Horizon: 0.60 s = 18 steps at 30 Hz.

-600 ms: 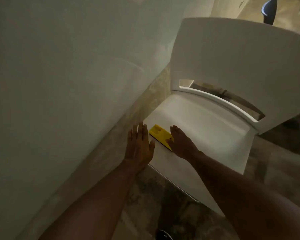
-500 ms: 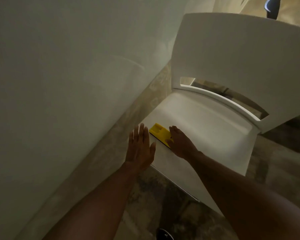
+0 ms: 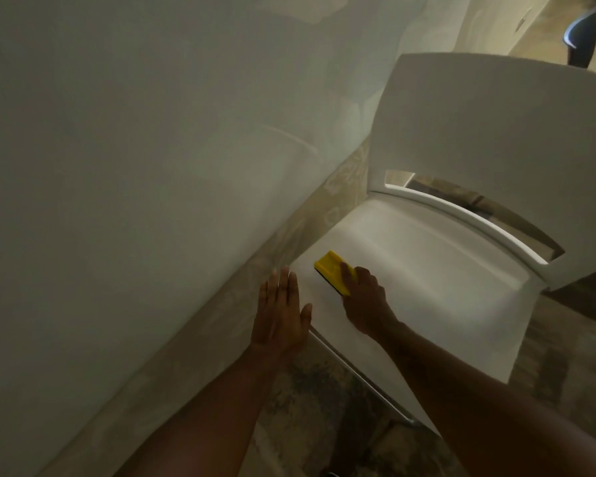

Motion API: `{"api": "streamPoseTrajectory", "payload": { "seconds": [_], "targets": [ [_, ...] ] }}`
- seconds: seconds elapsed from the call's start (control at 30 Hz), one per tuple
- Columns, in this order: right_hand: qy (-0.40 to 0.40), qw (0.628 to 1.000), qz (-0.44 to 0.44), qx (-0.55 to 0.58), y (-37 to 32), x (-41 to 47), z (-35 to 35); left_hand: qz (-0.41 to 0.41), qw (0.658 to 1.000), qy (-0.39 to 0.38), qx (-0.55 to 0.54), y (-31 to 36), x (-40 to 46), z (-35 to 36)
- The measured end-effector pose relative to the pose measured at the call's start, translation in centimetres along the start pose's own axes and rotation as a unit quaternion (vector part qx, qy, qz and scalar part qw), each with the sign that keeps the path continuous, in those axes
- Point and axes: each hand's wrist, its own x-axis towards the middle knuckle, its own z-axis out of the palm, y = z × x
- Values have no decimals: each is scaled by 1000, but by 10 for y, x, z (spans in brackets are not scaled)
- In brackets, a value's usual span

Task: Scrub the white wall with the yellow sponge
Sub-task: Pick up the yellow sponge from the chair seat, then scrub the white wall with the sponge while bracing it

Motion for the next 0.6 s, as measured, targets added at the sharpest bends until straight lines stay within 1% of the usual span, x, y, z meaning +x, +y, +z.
{"api": "streamPoseTrajectory", "payload": {
  "seconds": [0.07, 0.2, 0.3, 0.47, 0.6],
  "targets": [
    [26, 999, -21, 5, -18, -4, -13, -2, 999, 36, 5, -4, -3, -21],
    [74, 995, -53, 30, -66, -12, -46, -4, 994, 97, 49, -12, -11, -74],
    [122, 987, -83, 64, -112, -19, -79, -12, 986, 143, 82, -26, -22, -123],
    [223, 948, -188, 130, -193, -31, -143, -16, 967, 222, 124, -53, -50, -207],
    [290, 913, -232, 170, -262, -47, -192, -7, 943, 293, 158, -76, -82, -277]
  ]
}}
